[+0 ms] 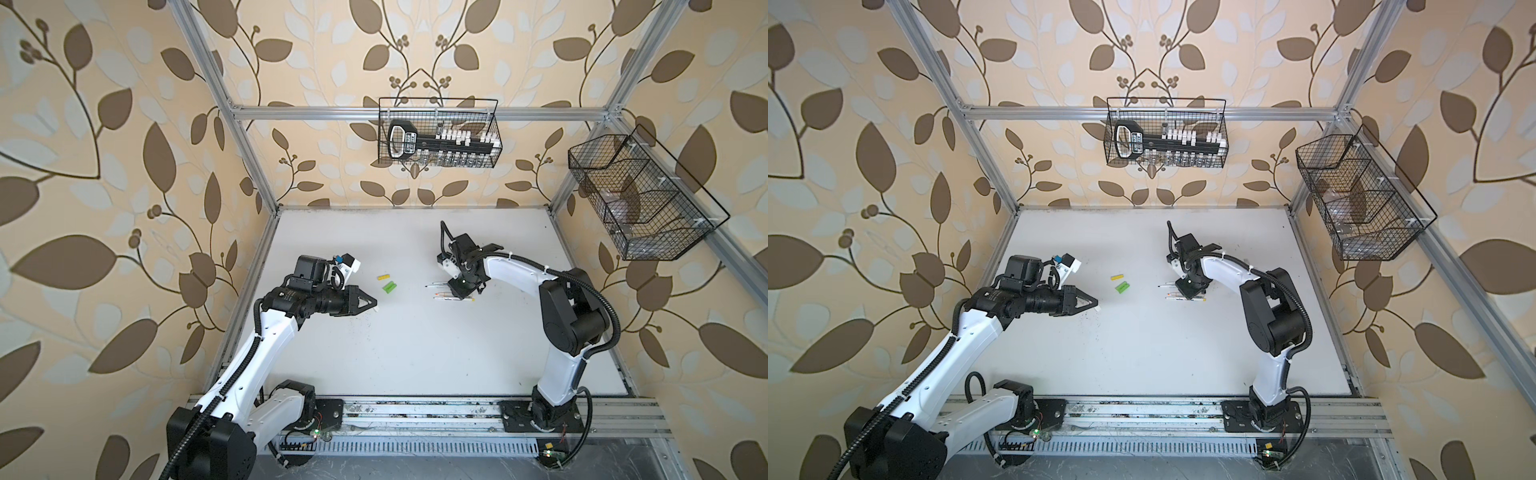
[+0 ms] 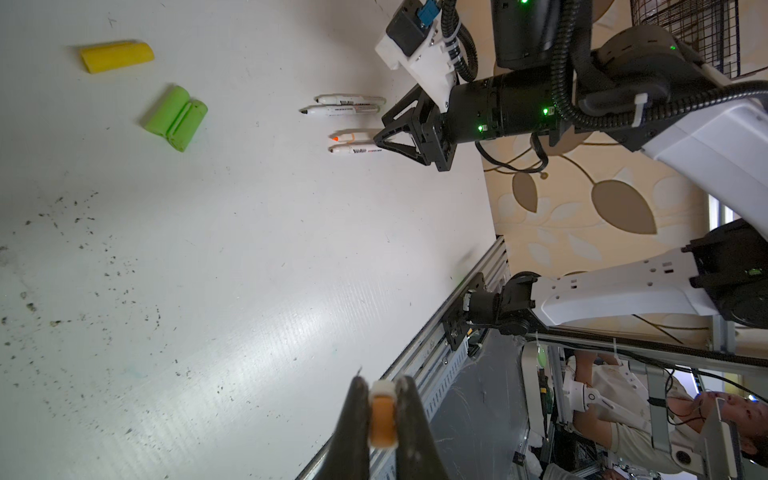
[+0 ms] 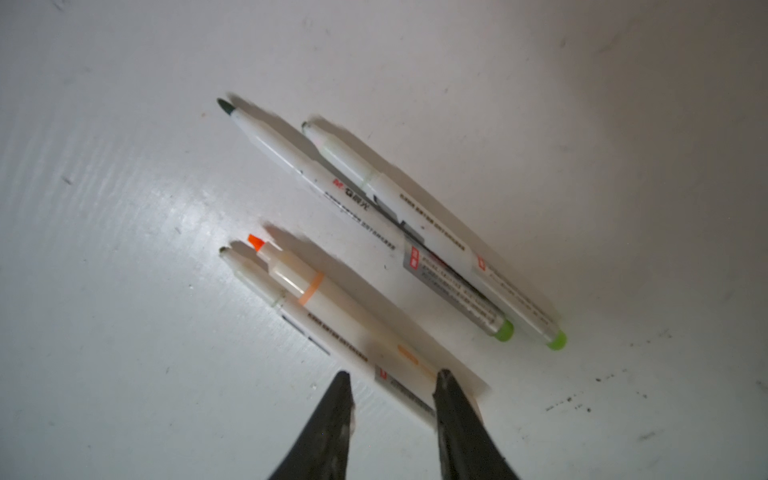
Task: Insert the pens into the pen caps
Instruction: 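Lower the right gripper onto the orange-tipped highlighter and grasp it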
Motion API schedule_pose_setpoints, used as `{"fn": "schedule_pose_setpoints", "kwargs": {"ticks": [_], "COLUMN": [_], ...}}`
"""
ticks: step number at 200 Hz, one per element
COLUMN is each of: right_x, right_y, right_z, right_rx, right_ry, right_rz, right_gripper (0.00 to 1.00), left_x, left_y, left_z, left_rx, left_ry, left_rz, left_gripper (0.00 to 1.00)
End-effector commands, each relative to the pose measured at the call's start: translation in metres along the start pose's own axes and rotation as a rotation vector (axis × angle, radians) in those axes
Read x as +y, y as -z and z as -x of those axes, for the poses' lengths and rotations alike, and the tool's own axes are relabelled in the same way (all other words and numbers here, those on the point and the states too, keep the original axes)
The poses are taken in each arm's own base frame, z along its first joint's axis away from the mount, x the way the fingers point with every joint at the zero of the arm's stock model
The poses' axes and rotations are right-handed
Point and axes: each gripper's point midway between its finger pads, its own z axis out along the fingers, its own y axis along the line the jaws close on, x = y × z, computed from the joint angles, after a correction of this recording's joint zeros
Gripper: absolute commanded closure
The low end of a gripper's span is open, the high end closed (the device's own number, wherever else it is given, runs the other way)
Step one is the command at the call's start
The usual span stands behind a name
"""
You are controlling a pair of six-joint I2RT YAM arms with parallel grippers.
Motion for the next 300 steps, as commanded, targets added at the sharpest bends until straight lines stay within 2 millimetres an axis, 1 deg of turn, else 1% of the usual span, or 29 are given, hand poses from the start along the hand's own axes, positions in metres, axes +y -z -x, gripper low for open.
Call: {"fn": "schedule_pose_setpoints", "kwargs": {"ticks": [1, 79, 105, 130, 150, 187, 223, 300], "right_x": [-0.001, 0.0, 0.004, 0.012, 0.015, 0.011, 0.005, 0.004], "right_y": [-0.003, -0.008, -0.008, -0.007, -0.009, -0.012, -0.013, -0.021], "right_z": [-0.002, -0.009, -0.01, -0.01, -0.012, -0.011, -0.01, -0.011], "right_rx": [0.005, 0.029, 0.03, 0.018, 0.021, 0.027, 0.031, 0.05], "right_ry": [0.014, 0.019, 0.028, 0.043, 0.048, 0.043, 0.029, 0.033], "right_rz": [0.006, 0.017, 0.034, 0.061, 0.072, 0.054, 0.048, 0.054], "right_gripper": [0.65, 0.68, 0.68, 0.68, 0.68, 0.68, 0.73, 0.74], "left_x": [-0.014, -0.013, -0.012, -0.013, -0.013, -0.013, -0.013, -0.013], "left_y": [0.008, 0.007, 0.007, 0.007, 0.007, 0.008, 0.008, 0.008], "left_z": [0.01, 0.011, 0.011, 0.011, 0.011, 0.011, 0.011, 0.01], "left_rx": [-0.033, -0.03, -0.031, -0.031, -0.031, -0.034, -0.035, -0.035], "left_ry": [-0.04, -0.033, -0.034, -0.034, -0.035, -0.035, -0.036, -0.036], "left_rz": [-0.033, -0.033, -0.031, -0.033, -0.033, -0.033, -0.03, -0.03], "left_gripper": [1.0, 1.0, 1.0, 1.0, 1.0, 1.0, 1.0, 1.0]}}
